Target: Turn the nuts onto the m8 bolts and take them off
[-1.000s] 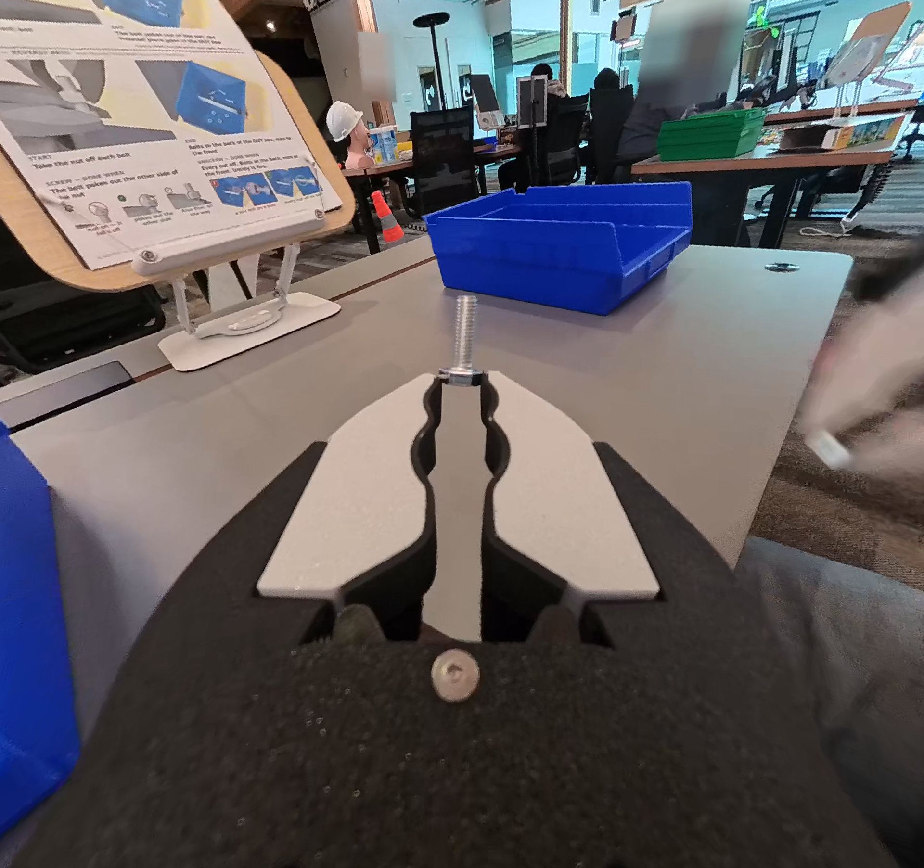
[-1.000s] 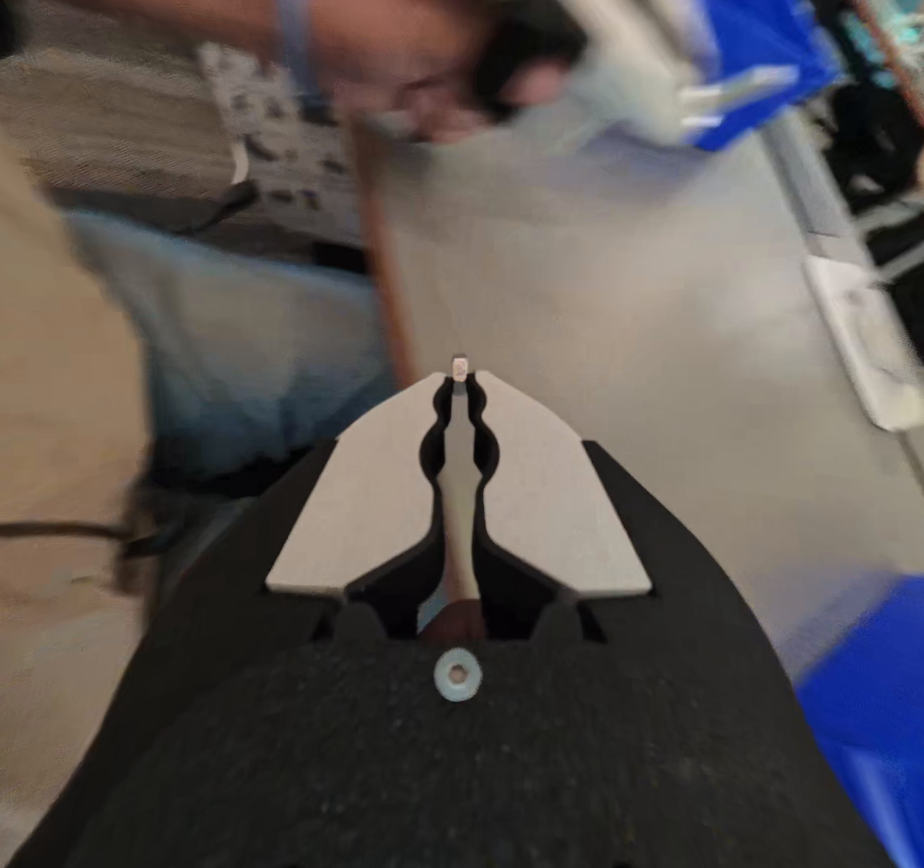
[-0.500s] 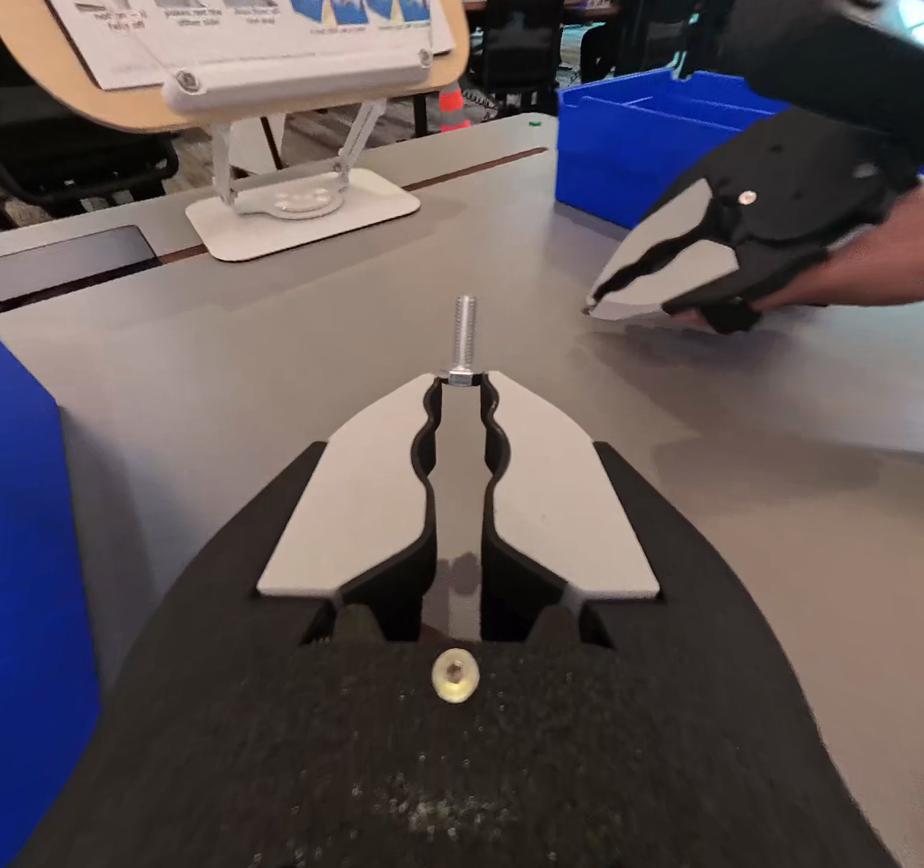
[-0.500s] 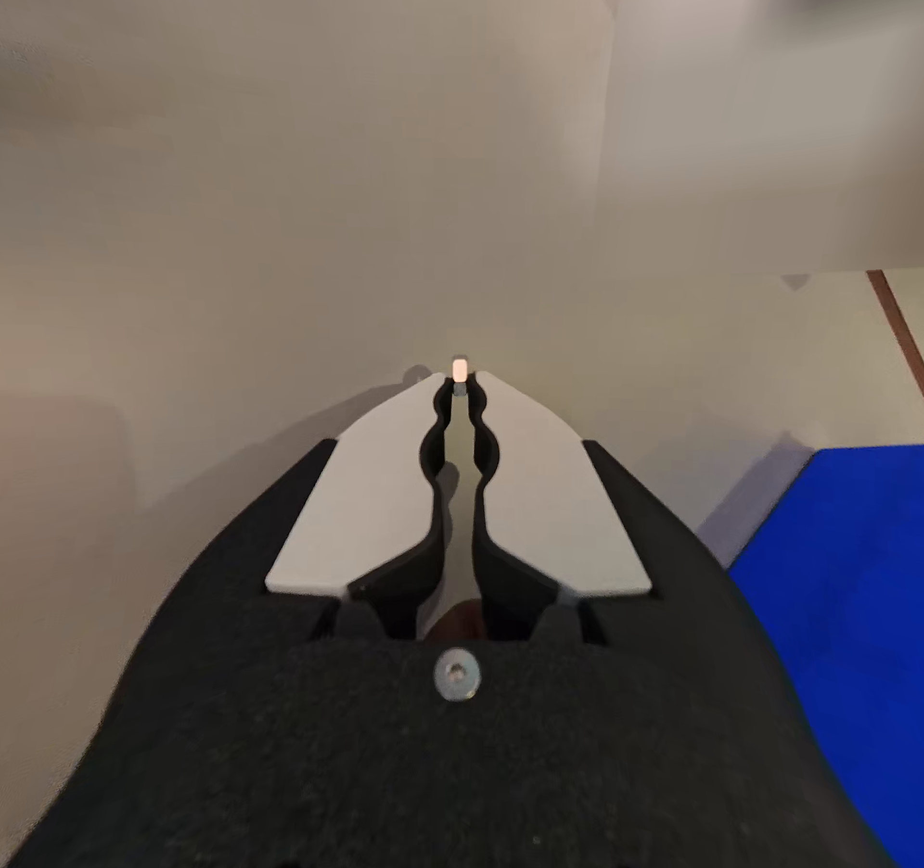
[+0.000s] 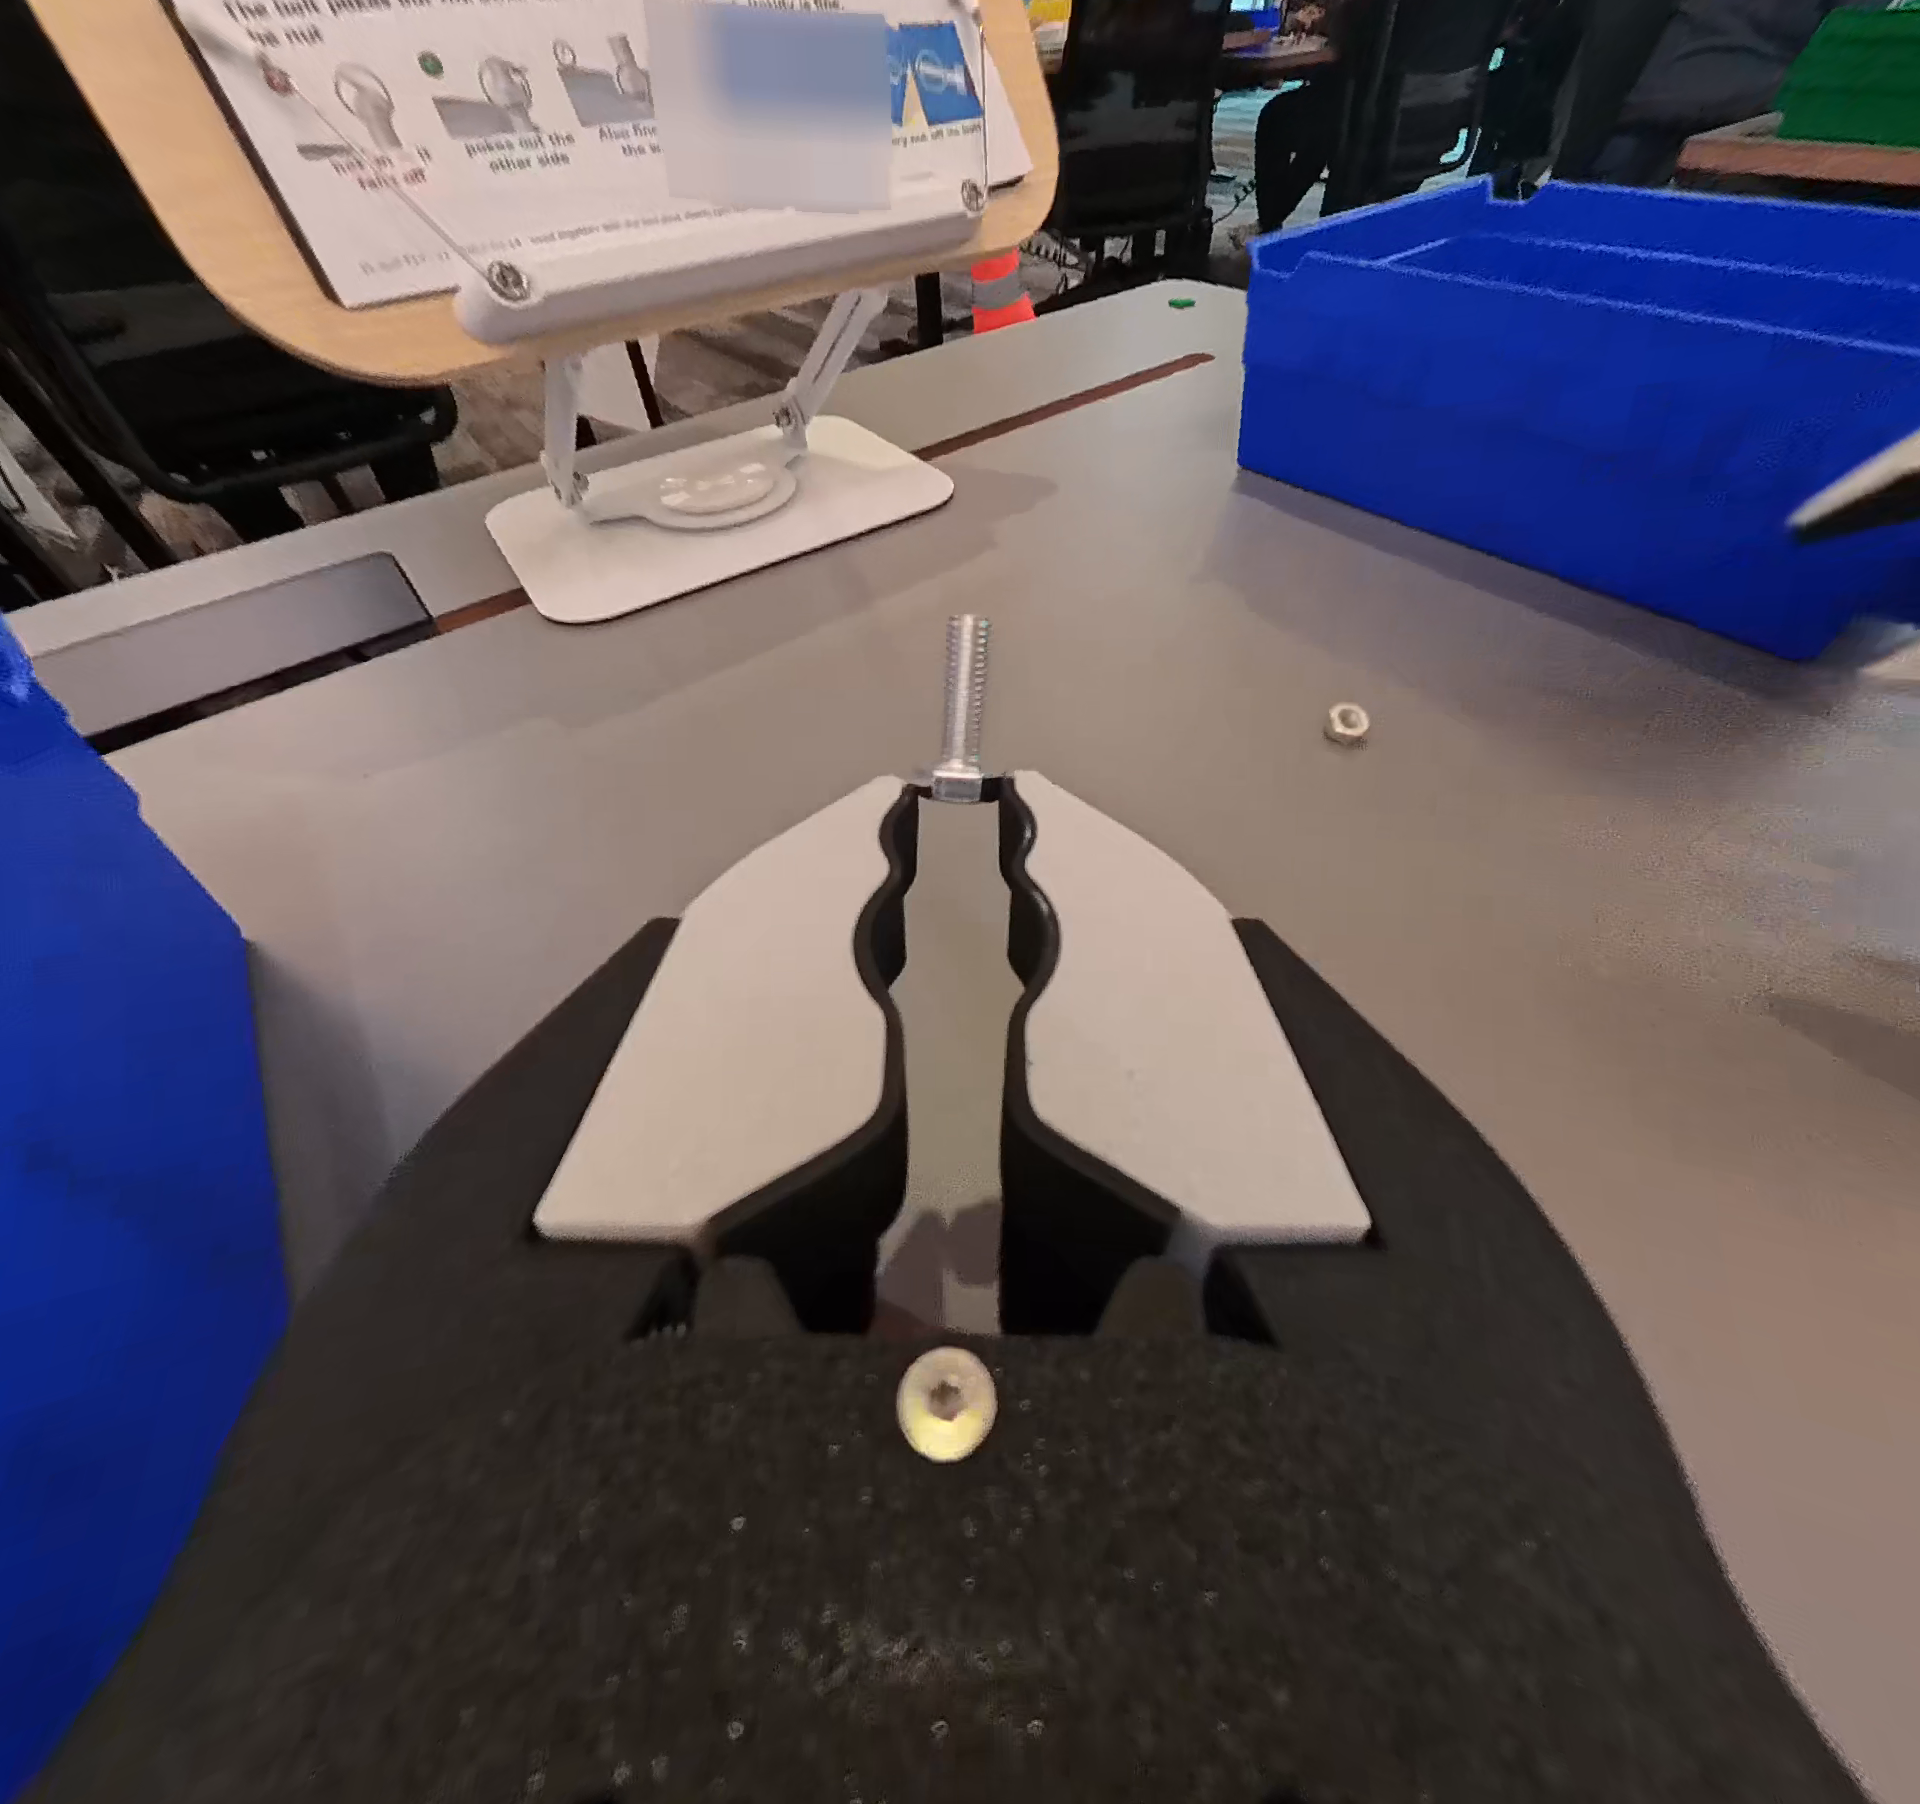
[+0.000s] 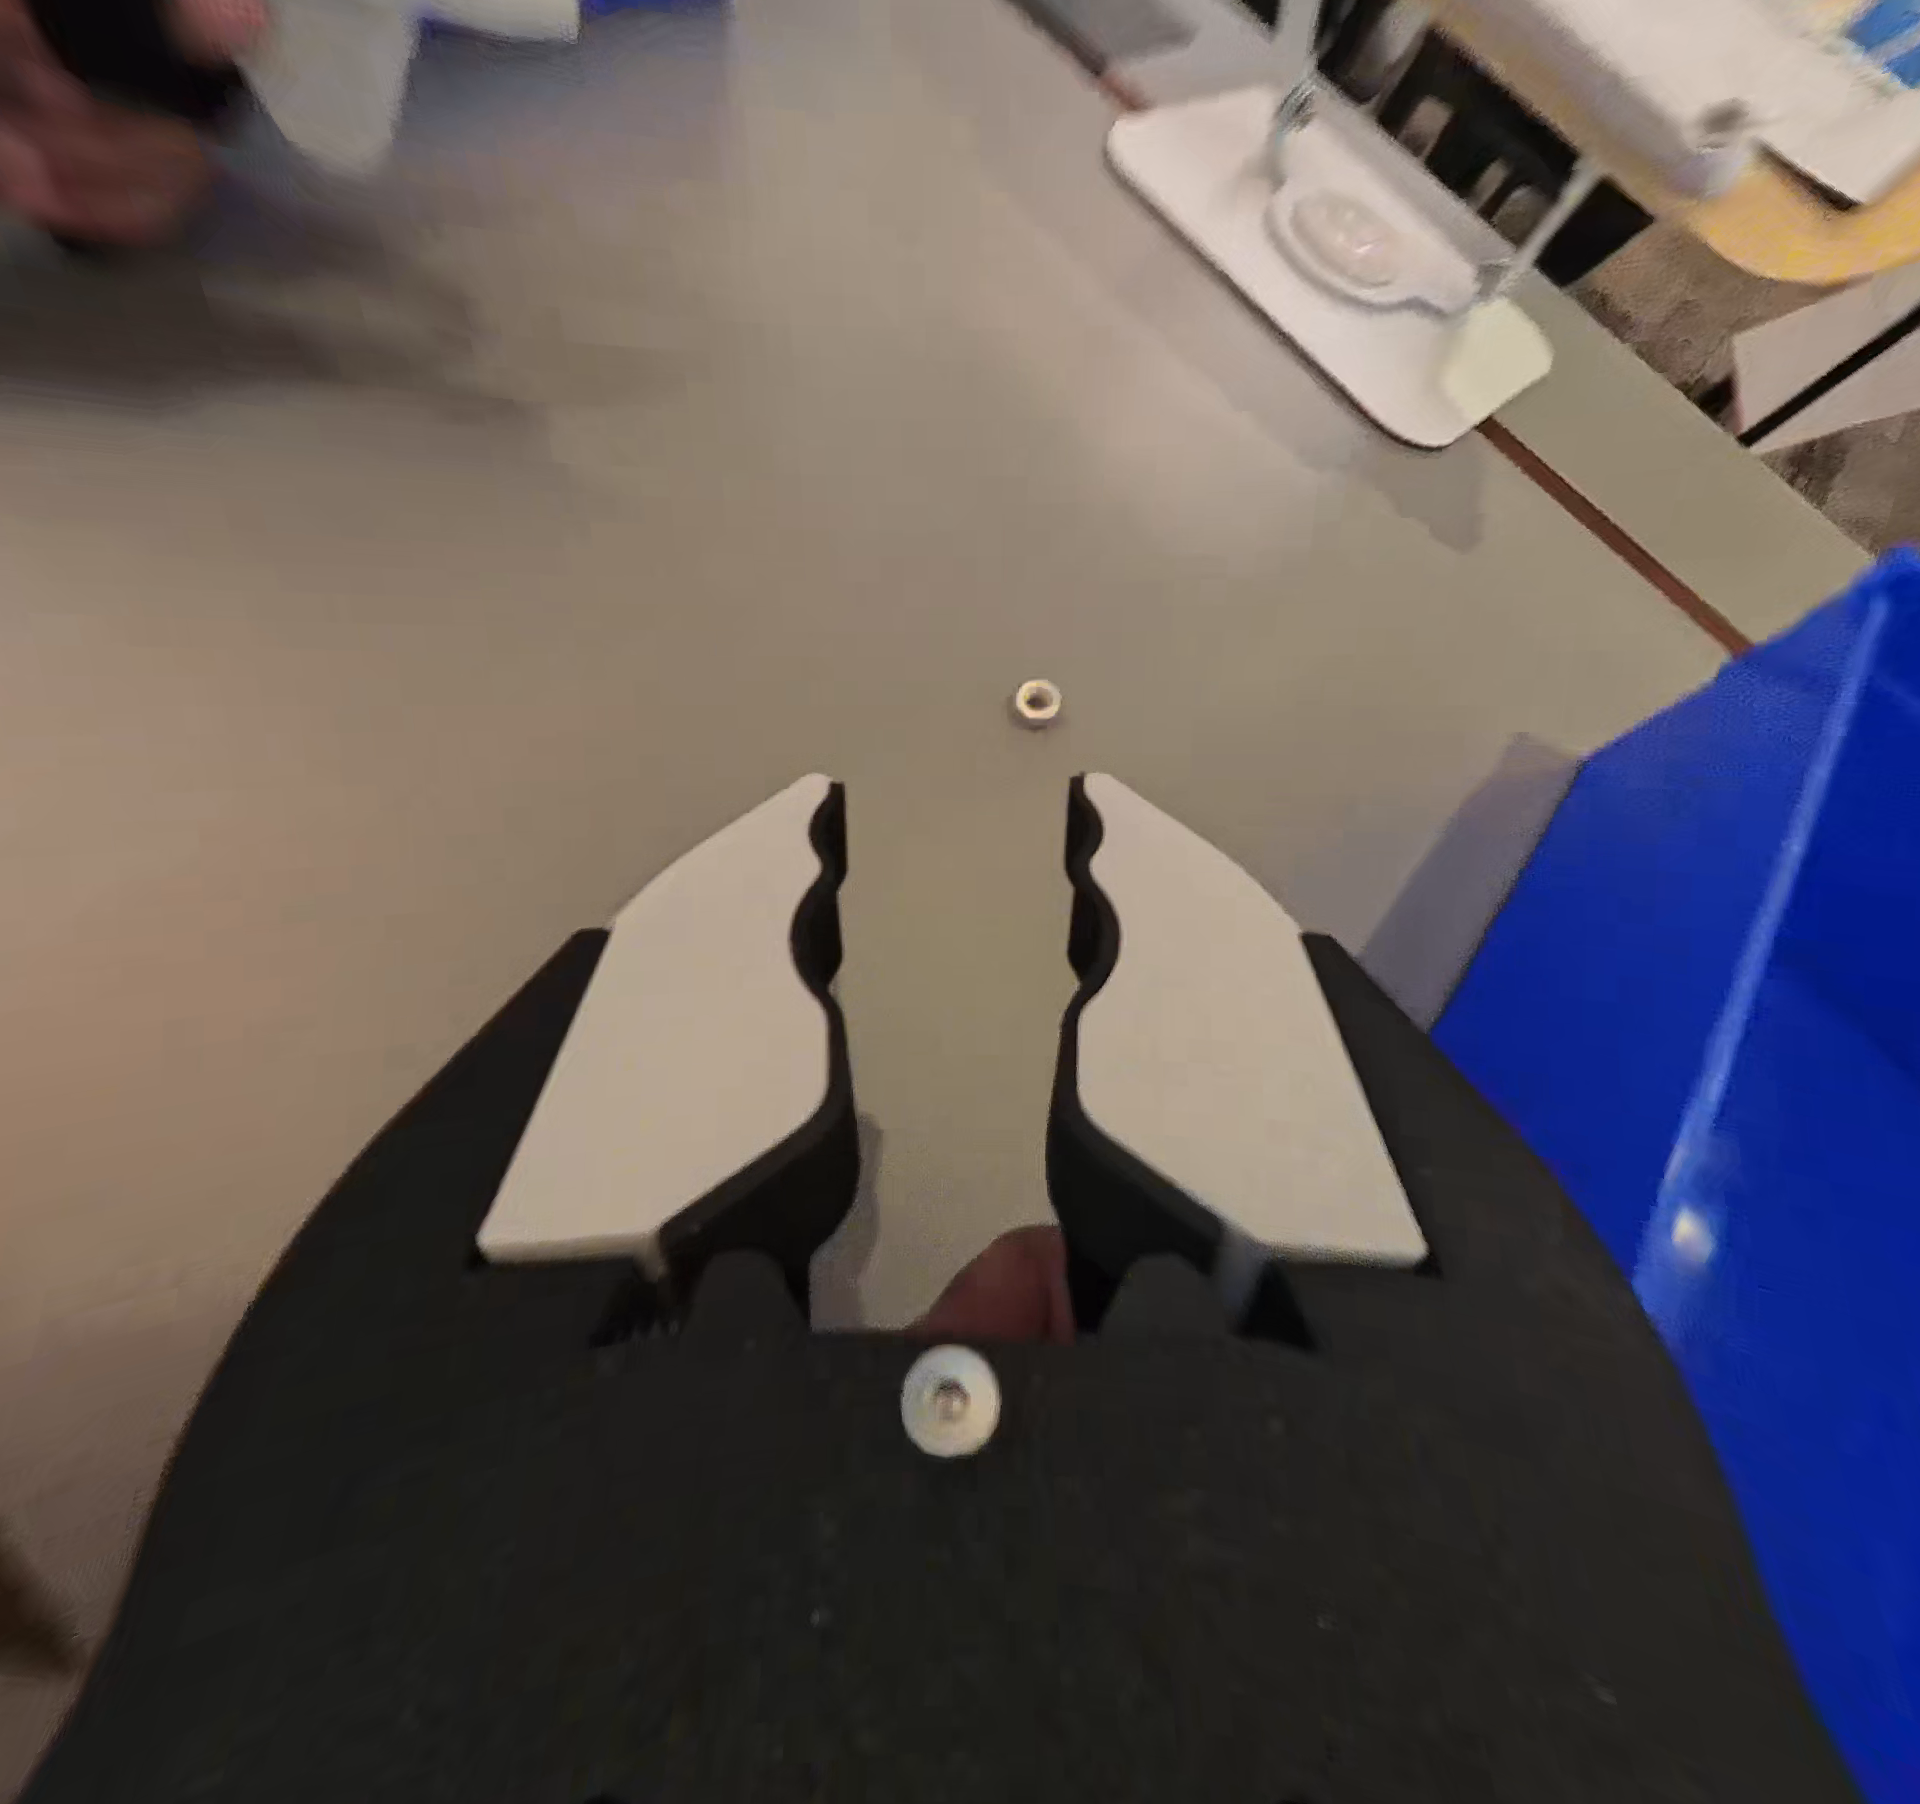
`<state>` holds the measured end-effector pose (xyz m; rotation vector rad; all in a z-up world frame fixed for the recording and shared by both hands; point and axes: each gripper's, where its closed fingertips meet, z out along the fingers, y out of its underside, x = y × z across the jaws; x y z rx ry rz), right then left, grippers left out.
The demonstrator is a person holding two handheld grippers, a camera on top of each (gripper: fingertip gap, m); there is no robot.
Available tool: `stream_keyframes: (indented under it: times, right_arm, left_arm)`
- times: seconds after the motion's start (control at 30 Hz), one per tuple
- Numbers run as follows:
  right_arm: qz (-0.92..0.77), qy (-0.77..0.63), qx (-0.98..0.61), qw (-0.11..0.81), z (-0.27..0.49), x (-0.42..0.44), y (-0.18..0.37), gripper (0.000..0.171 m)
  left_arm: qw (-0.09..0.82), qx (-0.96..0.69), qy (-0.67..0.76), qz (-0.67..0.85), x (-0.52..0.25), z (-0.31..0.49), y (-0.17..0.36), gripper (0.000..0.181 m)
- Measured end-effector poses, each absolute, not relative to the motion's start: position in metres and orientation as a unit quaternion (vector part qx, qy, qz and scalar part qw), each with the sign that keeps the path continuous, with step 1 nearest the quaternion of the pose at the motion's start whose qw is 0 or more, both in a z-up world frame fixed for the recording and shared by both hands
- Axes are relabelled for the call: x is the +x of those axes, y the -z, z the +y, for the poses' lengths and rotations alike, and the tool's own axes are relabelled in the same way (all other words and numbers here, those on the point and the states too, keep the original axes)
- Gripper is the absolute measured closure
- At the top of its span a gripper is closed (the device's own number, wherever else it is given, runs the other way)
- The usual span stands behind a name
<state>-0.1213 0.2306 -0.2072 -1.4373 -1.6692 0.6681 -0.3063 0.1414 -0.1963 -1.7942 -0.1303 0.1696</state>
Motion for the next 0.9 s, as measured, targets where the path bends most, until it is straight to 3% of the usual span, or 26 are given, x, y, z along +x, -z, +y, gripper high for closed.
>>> stream_keyframes:
  times: [0.1,0.33,0.53,0.9]
  right_arm:
    - [-0.596,-0.319,-0.602,0.425,0.229,-0.097,0.2,0.126]
    - [-0.591,-0.29,-0.623,0.422,0.238,-0.098,0.213,0.12]
    - [-0.66,-0.226,-0.633,0.335,0.247,-0.142,0.244,0.106]
    - [-0.772,-0.175,-0.576,0.205,0.252,-0.195,0.284,0.119]
  left_arm:
    - [0.631,-0.77,-0.075,-0.058,-0.305,0.139,0.191,0.166]
    - [0.618,-0.782,-0.073,-0.041,-0.294,0.138,0.2,0.166]
    - [0.621,-0.78,-0.081,-0.014,-0.295,0.145,0.19,0.166]
    - [0.631,-0.773,-0.06,0.008,-0.297,0.155,0.185,0.166]
